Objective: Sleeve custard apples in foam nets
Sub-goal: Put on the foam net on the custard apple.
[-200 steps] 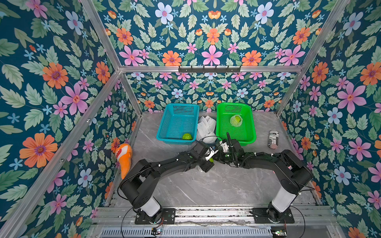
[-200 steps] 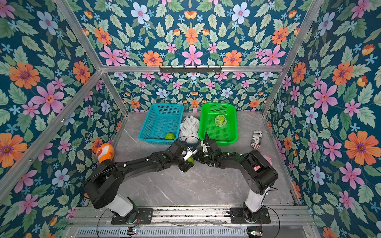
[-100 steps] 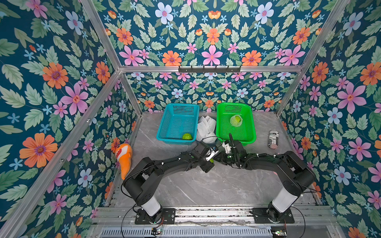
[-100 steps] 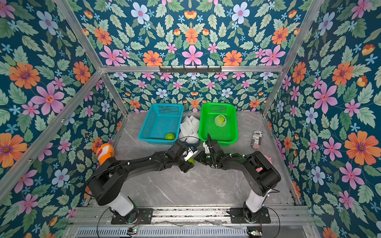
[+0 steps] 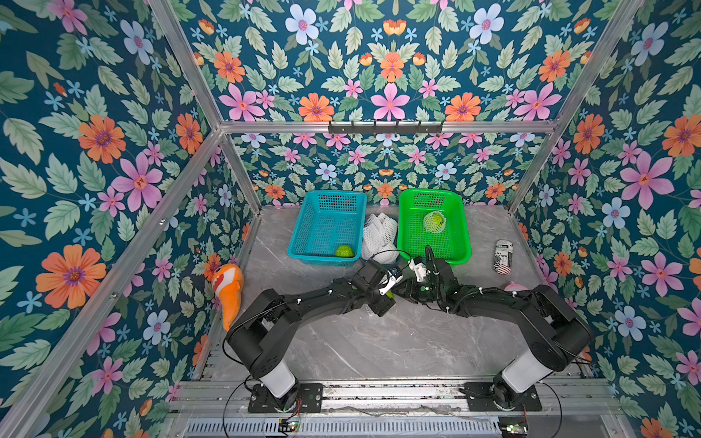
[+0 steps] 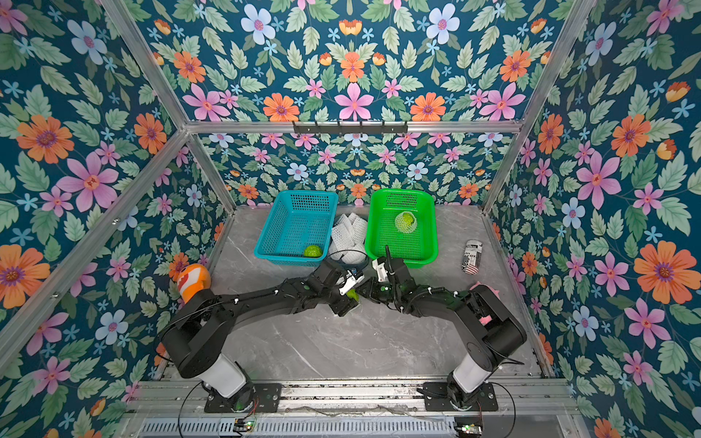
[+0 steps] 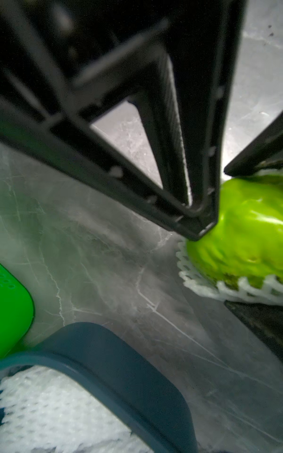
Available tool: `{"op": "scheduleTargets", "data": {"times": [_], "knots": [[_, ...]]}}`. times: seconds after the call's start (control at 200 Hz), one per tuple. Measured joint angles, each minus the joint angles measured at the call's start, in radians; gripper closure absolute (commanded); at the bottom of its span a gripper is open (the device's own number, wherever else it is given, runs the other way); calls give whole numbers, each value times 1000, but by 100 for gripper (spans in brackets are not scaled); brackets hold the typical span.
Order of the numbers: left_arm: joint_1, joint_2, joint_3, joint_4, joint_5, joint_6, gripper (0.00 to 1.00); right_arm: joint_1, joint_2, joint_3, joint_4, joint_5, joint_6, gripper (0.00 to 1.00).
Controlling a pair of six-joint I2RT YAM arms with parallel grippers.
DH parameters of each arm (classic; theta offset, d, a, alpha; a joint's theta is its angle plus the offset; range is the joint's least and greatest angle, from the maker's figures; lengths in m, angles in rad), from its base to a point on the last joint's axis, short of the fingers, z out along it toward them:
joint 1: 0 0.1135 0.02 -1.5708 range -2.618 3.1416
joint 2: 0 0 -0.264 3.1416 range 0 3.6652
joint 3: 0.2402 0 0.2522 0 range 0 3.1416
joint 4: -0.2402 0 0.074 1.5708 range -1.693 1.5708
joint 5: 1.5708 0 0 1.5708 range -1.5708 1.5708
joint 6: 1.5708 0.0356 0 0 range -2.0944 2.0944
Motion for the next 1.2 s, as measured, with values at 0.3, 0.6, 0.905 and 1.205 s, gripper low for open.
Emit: {"op": "scheduleTargets", "data": {"times": [0.3, 0.6, 0.905, 1.205], "knots": [[1, 0, 13, -10, 0, -13, 22, 10, 74, 7, 73, -25, 22, 81], [0, 0, 13, -9, 3, -19, 22, 11, 76, 3, 87, -28, 36, 81], [0, 0, 26, -10, 3, -23, 21, 10, 93, 1, 116, -28, 41, 81], [0, 15, 48, -12, 11, -23, 19, 9, 100, 2, 127, -30, 44, 81]]}}
